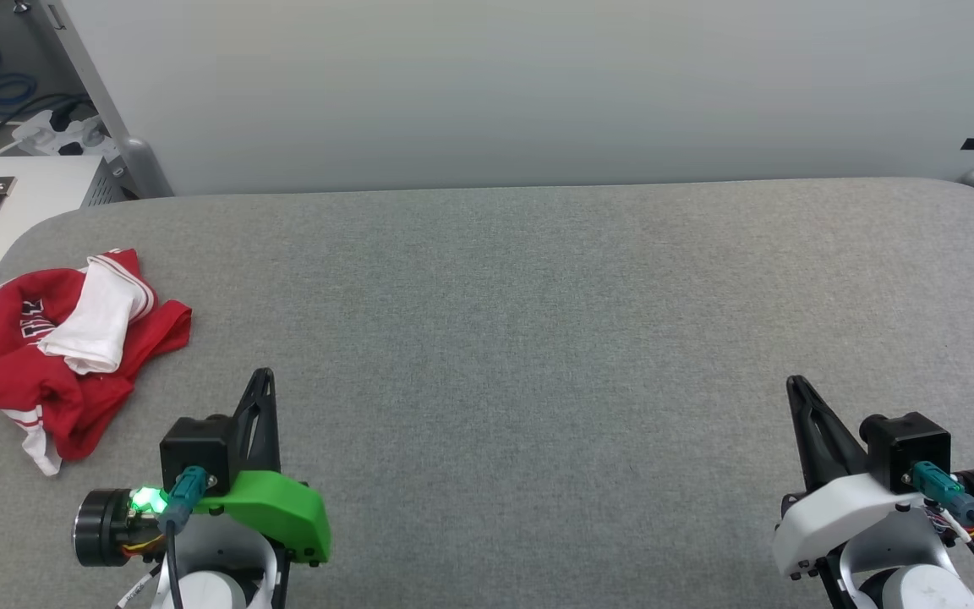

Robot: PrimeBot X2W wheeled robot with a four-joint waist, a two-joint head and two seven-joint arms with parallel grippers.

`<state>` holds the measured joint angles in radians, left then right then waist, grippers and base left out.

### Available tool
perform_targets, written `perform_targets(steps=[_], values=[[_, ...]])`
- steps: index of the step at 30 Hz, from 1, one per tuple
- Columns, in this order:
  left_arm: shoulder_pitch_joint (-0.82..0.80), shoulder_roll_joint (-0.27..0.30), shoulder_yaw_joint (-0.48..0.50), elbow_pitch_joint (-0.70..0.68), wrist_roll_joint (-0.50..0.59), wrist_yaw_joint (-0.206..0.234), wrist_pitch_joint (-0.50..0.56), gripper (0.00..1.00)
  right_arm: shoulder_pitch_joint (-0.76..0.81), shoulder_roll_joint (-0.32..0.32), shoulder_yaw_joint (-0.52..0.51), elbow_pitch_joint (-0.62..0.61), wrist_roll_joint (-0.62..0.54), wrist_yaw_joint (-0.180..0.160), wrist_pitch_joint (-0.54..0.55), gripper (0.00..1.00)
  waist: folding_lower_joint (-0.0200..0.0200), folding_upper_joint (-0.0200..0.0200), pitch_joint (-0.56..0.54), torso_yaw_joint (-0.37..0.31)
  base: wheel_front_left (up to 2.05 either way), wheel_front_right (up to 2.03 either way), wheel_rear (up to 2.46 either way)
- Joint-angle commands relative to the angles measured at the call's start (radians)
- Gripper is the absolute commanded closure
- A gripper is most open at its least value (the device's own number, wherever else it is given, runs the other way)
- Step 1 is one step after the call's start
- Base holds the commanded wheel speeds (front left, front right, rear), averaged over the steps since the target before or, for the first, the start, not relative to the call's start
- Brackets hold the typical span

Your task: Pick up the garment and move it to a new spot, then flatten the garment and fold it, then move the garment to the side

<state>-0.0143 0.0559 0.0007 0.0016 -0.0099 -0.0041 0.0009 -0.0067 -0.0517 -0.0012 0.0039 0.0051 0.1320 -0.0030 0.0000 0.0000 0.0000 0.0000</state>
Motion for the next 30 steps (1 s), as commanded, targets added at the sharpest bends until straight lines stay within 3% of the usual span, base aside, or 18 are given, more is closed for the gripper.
perform_targets(steps=[1, 4, 5, 30], values=[[0.014, -0.006, -0.001, -0.002, 0.01, 0.004, -0.001, 1.0, 0.007, 0.001, 0.001, -0.004, -0.005, -0.001, 0.003, 1.0, 0.0, 0.0, 0.0, 0.0, 0.0, 0.0, 0.0], [0.014, -0.006, -0.001, -0.002, 0.01, 0.004, -0.001, 1.0, 0.007, 0.001, 0.001, -0.004, -0.005, -0.001, 0.003, 1.0, 0.0, 0.0, 0.0, 0.0, 0.0, 0.0, 0.0], [0.014, -0.006, -0.001, -0.002, 0.01, 0.004, -0.001, 0.0, 0.007, 0.001, 0.001, -0.004, -0.005, -0.001, 0.003, 0.0, 0.0, 0.0, 0.0, 0.0, 0.0, 0.0, 0.0], [0.007, -0.001, -0.005, 0.029, -0.04, -0.008, -0.044, 0.0, 0.003, 0.0, -0.012, 0.014, 0.031, 0.0, -0.043, 0.0, 0.0, 0.0, 0.001, -0.003, 0.0, 0.0, 0.0]])
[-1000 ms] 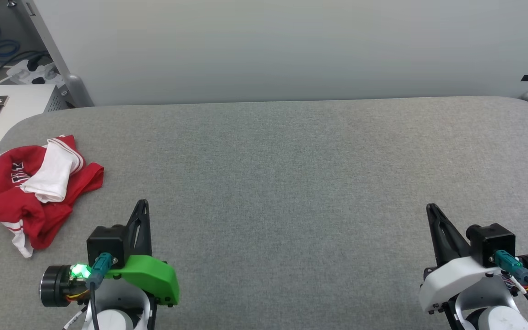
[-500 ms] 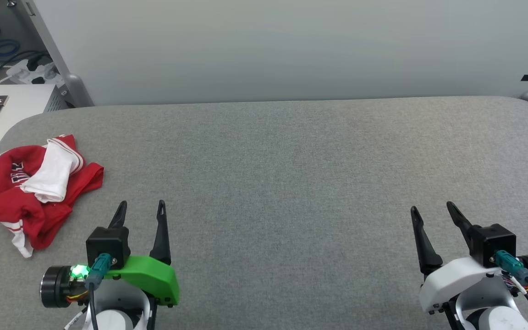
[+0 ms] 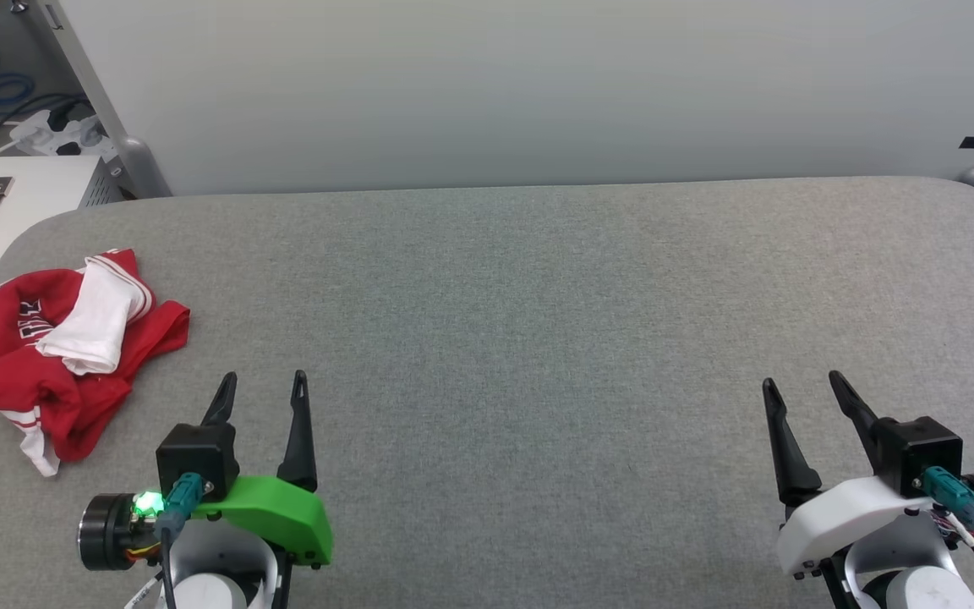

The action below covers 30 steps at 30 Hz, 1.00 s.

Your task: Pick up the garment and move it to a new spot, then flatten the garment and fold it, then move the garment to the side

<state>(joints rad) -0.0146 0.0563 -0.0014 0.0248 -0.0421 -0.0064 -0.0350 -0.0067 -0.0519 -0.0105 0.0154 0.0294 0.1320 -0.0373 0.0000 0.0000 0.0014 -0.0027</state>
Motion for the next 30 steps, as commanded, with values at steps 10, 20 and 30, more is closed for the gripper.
perform_targets(steps=[10, 20, 30], values=[[0.014, -0.002, -0.005, 0.016, -0.028, -0.017, -0.032, 0.0, 0.002, 0.0, -0.005, -0.001, 0.024, 0.0, -0.033, 0.0, 0.0, 0.0, -0.002, -0.001, 0.0, 0.0, 0.0], [0.018, -0.002, -0.003, -0.008, -0.046, -0.027, -0.055, 0.0, 0.005, 0.001, -0.006, -0.023, 0.046, 0.0, -0.056, 0.0, 0.0, 0.0, -0.001, 0.002, 0.0, 0.0, 0.0], [0.023, -0.003, -0.005, -0.025, -0.062, -0.036, -0.076, 0.0, 0.005, 0.001, -0.005, -0.042, 0.065, -0.001, -0.076, 0.0, 0.0, 0.0, 0.004, 0.003, 0.0, 0.0, 0.0]])
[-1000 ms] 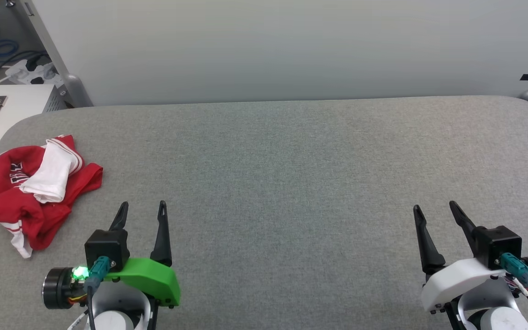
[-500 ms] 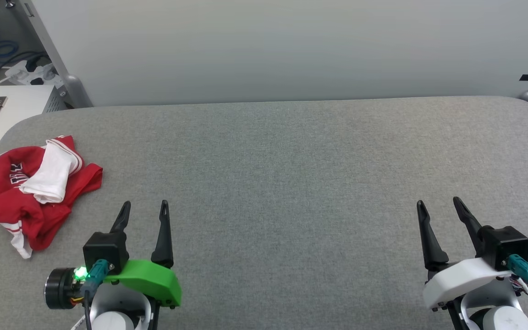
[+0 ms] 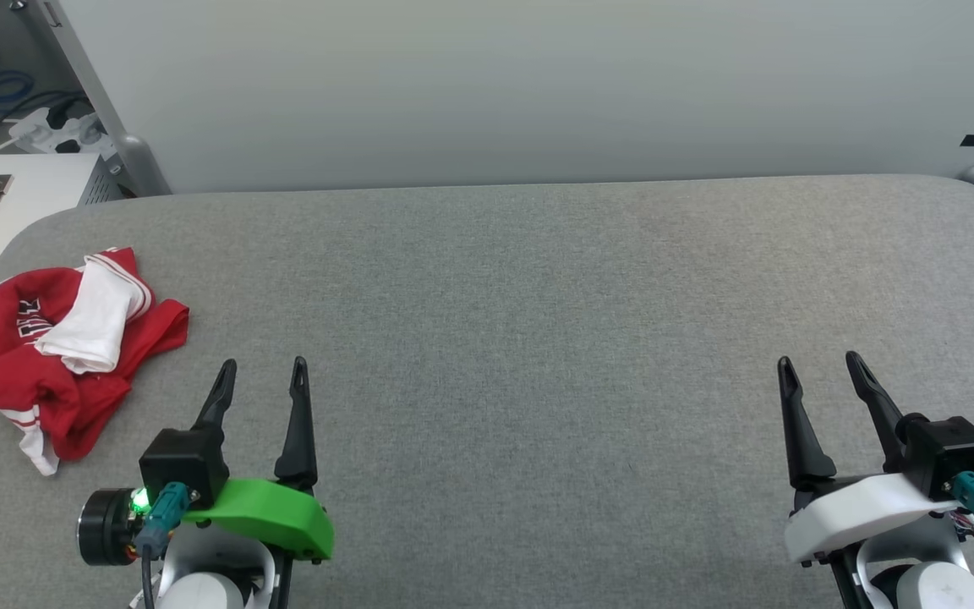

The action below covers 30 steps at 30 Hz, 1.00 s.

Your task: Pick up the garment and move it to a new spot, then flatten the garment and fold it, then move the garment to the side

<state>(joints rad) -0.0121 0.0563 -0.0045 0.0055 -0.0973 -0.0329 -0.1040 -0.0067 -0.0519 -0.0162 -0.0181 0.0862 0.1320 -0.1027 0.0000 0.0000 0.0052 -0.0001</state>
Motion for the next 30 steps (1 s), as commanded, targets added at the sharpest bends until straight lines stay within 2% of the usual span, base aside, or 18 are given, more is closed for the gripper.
perform_targets(steps=[1, 17, 30], values=[[0.02, -0.003, -0.002, -0.006, -0.008, -0.01, -0.009, 0.0, 0.005, 0.001, 0.001, -0.01, 0.009, -0.001, -0.012, 0.0, 0.0, 0.0, 0.001, 0.0, 0.0, 0.0, 0.0], [0.025, -0.003, -0.02, 0.065, -0.055, -0.029, -0.042, 0.0, 0.007, 0.001, 0.0, 0.028, 0.02, -0.001, -0.045, 0.0, 0.0, 0.0, 0.006, -0.005, 0.0, 0.0, 0.0], [0.025, -0.004, -0.022, 0.046, -0.078, -0.043, -0.069, 0.0, 0.003, 0.001, -0.004, 0.023, 0.039, -0.001, -0.072, 0.0, 0.0, 0.0, 0.015, -0.002, 0.0, 0.0, 0.0]])
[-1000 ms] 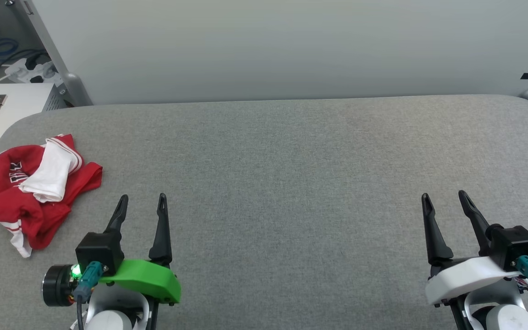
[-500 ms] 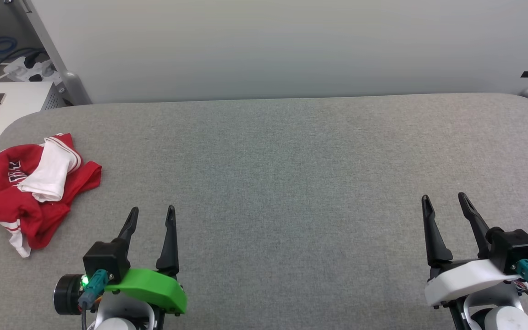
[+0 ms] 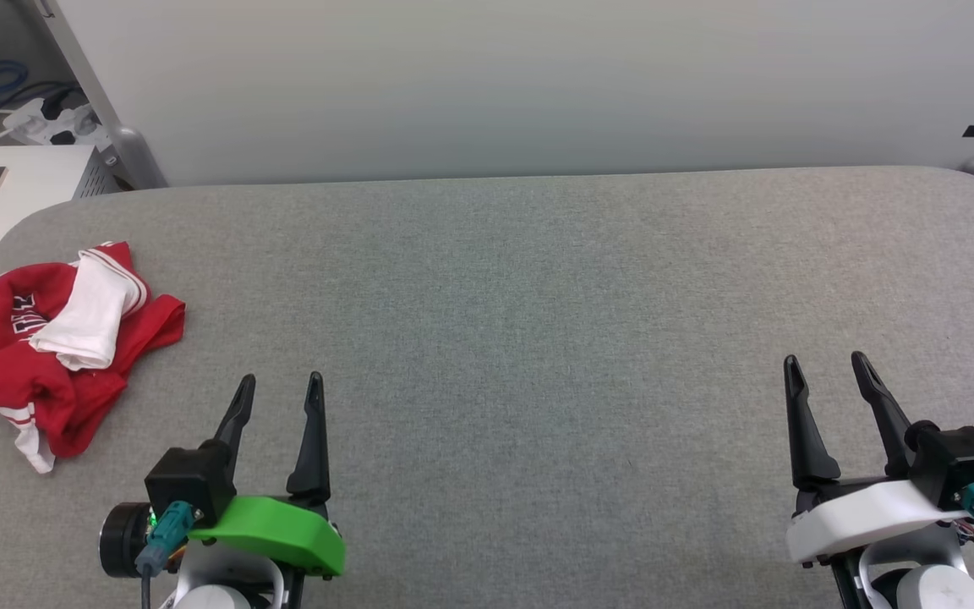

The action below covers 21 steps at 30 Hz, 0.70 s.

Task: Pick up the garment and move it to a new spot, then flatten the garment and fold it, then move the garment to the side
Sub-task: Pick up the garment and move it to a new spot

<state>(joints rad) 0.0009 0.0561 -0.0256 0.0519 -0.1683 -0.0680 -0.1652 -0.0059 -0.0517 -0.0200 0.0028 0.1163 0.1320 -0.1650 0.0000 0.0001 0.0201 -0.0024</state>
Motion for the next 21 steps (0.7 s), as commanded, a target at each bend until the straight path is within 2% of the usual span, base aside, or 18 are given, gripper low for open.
perform_targets(steps=[1, 21], values=[[0.013, -0.004, -0.002, 0.003, -0.008, -0.009, -0.011, 0.0, 0.002, 0.001, 0.0, 0.005, 0.009, -0.001, -0.012, 0.0, 0.0, -0.0001, 0.001, 0.001, 0.0, 0.0, 0.0], [0.021, -0.005, -0.014, 0.044, -0.032, -0.029, -0.052, 0.0, 0.006, 0.001, 0.005, 0.034, 0.035, -0.001, -0.053, 0.0, 0.0, -0.0001, 0.001, 0.003, 0.0, 0.0, 0.0]])
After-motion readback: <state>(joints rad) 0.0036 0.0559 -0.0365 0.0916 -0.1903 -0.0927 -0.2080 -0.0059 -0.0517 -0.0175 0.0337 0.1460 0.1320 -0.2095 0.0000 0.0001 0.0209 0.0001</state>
